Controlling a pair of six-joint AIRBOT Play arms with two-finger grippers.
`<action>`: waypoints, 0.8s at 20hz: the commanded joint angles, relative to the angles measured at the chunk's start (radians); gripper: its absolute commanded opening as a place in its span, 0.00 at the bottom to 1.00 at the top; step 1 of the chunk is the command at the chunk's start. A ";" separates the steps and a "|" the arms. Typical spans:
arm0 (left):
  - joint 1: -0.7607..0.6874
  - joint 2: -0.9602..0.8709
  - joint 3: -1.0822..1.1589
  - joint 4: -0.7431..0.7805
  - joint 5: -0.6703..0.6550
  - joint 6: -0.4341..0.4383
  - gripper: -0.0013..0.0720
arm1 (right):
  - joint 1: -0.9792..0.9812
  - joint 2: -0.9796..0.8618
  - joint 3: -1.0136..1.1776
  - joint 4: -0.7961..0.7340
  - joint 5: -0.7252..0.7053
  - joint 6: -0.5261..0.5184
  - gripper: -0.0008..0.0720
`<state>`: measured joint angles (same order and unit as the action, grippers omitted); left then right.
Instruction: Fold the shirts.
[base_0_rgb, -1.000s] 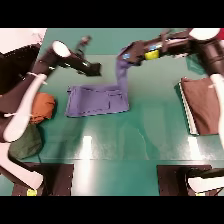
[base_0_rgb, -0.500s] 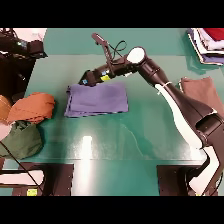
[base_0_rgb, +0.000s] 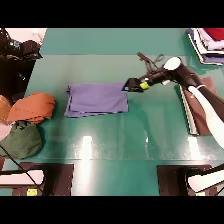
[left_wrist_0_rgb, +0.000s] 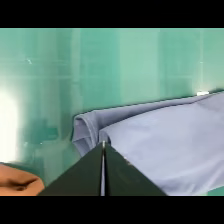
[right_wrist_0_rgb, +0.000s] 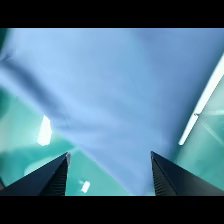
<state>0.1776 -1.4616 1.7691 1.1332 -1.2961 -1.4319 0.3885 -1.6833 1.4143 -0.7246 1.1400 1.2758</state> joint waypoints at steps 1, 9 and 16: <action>-0.005 0.001 0.000 -0.034 0.007 0.000 0.05 | -0.072 -0.005 -0.148 0.069 -0.069 0.014 0.82; -0.079 0.001 0.000 -0.037 0.024 0.034 0.05 | 0.072 -0.274 0.098 0.241 -0.073 -0.010 0.72; -0.166 -0.003 0.000 -0.037 0.024 0.052 0.05 | 0.114 -0.319 0.314 0.198 -0.046 -0.012 0.03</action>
<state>0.0437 -1.4631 1.7691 1.0958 -1.2720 -1.3853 0.4992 -1.9915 1.6558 -0.5167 1.0763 1.2644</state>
